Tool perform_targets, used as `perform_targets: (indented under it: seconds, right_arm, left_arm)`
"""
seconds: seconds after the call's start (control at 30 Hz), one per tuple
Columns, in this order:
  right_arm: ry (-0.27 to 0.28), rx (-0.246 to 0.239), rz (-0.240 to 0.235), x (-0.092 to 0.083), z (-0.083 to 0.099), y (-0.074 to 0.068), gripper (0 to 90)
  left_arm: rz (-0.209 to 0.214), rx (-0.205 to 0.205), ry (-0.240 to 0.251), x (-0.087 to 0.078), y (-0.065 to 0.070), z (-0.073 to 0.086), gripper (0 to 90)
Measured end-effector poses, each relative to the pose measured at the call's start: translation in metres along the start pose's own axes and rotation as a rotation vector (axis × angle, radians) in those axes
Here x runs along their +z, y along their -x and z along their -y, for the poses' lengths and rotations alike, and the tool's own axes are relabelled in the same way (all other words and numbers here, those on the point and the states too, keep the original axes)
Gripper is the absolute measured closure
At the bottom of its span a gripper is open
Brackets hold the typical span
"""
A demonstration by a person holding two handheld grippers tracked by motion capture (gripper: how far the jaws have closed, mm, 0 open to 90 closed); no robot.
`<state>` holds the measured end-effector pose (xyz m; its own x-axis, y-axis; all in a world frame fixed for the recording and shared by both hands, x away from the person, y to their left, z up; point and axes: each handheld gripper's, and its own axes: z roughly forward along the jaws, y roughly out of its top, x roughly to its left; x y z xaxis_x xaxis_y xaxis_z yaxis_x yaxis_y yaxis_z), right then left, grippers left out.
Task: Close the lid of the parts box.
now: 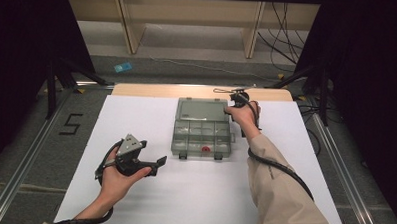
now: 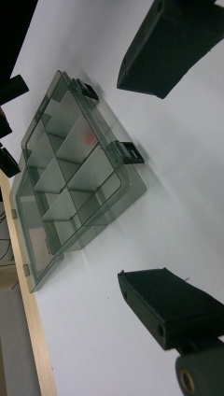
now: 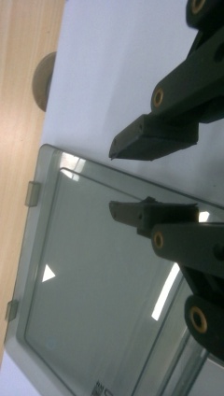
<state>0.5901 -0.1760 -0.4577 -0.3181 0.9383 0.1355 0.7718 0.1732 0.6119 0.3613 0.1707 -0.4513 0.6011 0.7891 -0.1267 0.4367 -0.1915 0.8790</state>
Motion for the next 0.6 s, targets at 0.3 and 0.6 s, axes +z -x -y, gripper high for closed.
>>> perform_targets:
  seconds: [0.3,0.6]
  right_arm:
    - [-0.002,0.043,0.018,0.0099,0.0,0.0004,75.6]
    - [-0.002,0.053,0.045,0.0113,-0.003,0.0014,85.0]
  left_arm:
    - [0.009,0.017,-0.004,0.0002,-0.0007,-0.0003,6.9]
    - [0.008,0.008,-0.004,0.0011,0.0005,0.0001,6.9]
